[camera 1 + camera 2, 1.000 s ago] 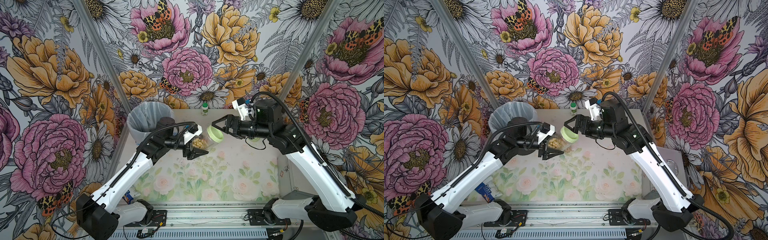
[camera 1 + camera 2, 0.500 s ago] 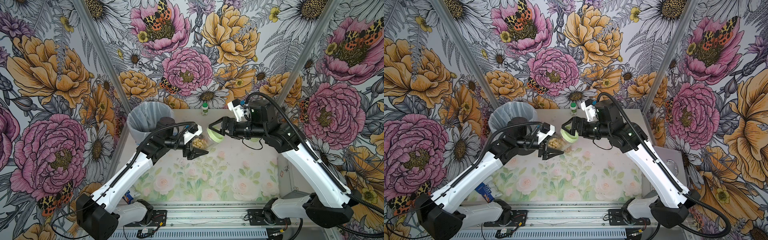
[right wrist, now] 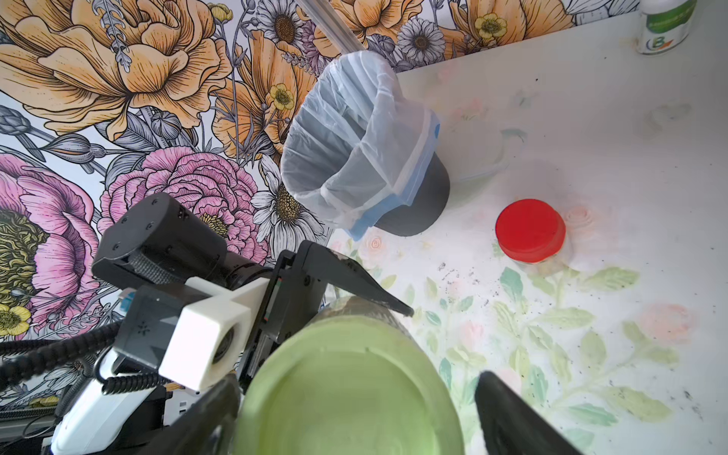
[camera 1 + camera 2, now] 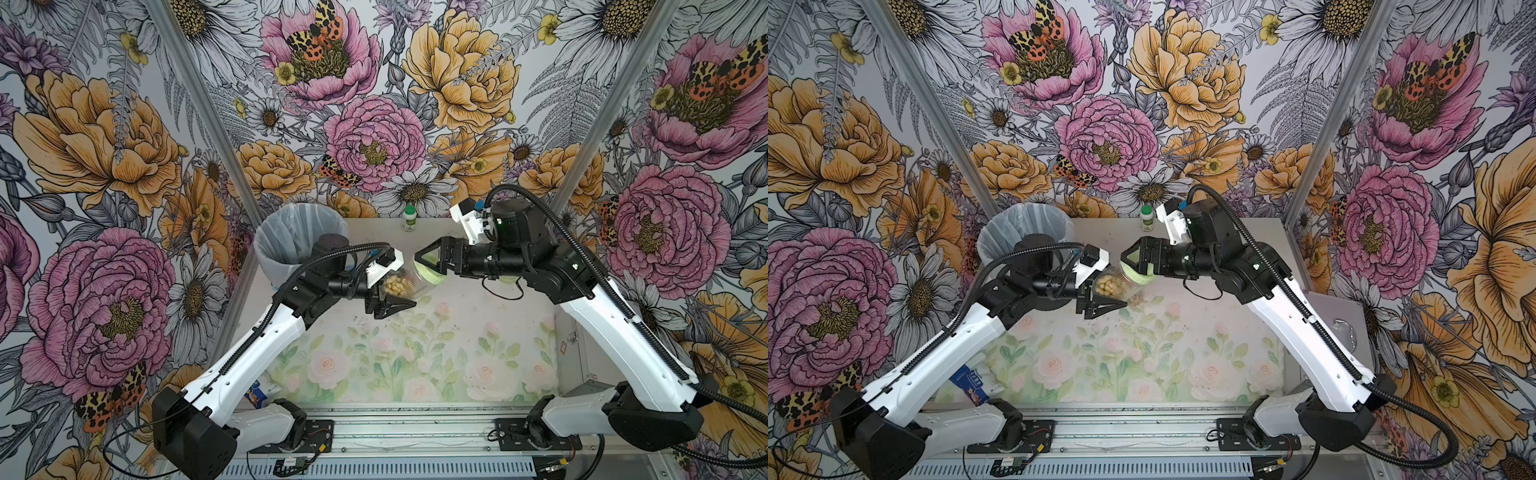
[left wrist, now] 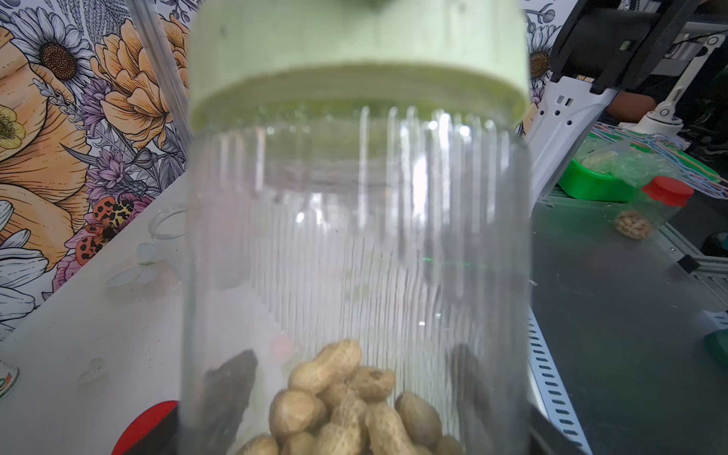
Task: Empty moldy peanuts from jars
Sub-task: Unscrew the lid from the jar.
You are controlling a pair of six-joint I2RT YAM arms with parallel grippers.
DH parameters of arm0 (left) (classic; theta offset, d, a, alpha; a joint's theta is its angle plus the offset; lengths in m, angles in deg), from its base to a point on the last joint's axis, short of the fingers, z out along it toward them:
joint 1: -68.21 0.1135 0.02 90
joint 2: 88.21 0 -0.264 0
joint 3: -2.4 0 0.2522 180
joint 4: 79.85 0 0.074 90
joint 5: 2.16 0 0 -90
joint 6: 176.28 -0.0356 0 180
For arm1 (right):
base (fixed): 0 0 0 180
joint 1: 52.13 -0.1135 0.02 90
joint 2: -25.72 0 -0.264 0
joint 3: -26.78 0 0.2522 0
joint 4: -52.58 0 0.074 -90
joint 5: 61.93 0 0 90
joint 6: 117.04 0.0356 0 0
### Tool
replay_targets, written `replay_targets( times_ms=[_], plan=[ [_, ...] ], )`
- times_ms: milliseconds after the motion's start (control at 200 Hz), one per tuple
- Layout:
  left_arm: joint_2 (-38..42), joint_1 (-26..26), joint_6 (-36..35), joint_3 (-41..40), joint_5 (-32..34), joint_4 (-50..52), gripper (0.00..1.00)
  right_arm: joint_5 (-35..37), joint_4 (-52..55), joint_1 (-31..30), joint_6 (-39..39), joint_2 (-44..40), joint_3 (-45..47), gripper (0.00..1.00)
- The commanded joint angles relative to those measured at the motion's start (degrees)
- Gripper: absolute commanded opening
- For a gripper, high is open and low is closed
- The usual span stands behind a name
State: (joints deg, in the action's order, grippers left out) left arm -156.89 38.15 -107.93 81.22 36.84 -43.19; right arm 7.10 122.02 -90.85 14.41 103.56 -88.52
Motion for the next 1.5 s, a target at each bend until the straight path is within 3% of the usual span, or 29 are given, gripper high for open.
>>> replay_targets(
  times_ms=[0,175,335,610,1071,1496],
  plan=[
    [1.43,0.71,-1.07,1.56,-0.79,-4.57,0.11,1.19,0.92,-0.44,-1.73,0.32,-1.64,0.93],
    [1.45,0.72,-1.02,1.56,-0.79,-4.58,0.11,0.95,1.16,-0.66,-2.29,0.53,-1.56,0.92],
    [1.32,0.73,-0.88,1.61,-1.16,-4.55,0.11,0.41,1.2,-0.74,-2.81,1.06,-1.9,0.82],
    [0.76,0.54,-0.63,1.22,-1.56,-4.58,0.11,-1.6,1.34,-0.83,-2.82,3.0,-5.54,0.73],
    [0.49,1.43,-1.81,0.52,-3.02,-3.21,0.1,-6.43,9.02,-0.92,-10.87,6.43,-14.53,0.69],
    [1.4,2.45,-0.96,0.38,-6.46,-3.21,0.09,-8.67,9.78,-0.79,-19.95,6.46,-17.2,0.7]
  ],
)
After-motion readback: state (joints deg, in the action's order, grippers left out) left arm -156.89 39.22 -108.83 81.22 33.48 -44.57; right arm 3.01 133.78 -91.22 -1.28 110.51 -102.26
